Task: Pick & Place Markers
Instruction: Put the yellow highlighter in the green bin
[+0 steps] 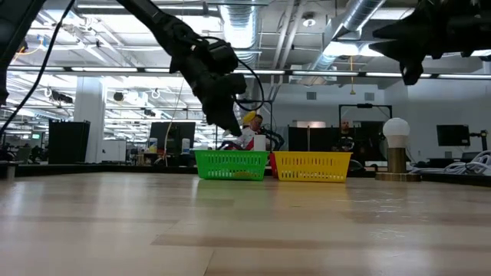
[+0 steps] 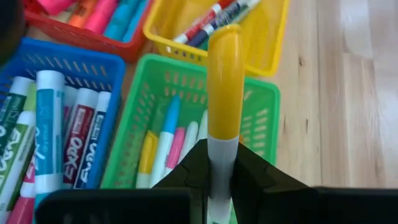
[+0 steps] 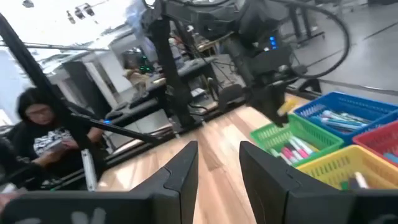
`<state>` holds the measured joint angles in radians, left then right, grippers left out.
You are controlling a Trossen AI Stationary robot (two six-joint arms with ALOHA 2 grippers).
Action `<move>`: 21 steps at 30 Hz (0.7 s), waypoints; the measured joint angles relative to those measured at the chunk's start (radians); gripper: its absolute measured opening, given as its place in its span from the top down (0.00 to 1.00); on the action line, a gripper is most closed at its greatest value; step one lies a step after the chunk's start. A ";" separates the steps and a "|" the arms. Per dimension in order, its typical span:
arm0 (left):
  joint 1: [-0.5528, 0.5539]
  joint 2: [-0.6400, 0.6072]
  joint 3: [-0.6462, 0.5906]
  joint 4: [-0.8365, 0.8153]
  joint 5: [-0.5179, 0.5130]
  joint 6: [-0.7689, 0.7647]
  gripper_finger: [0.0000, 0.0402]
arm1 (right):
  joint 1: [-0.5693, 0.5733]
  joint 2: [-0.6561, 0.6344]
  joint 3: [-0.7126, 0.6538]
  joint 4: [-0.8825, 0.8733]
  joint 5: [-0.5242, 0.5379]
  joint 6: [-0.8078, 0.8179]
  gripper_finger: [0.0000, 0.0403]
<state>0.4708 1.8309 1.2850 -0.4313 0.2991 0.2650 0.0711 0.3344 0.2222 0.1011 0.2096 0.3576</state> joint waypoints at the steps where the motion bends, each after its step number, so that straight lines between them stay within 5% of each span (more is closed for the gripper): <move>1: 0.000 0.000 0.000 -0.009 -0.003 0.016 0.91 | 0.000 0.000 0.000 -0.004 0.006 0.002 0.73; 21: -0.025 0.108 -0.001 -0.074 -0.018 0.094 0.87 | -0.001 -0.003 0.000 0.044 0.007 0.002 0.73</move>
<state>0.4461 1.9390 1.2839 -0.5050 0.2808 0.3588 0.0704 0.3315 0.2222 0.1455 0.2165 0.3592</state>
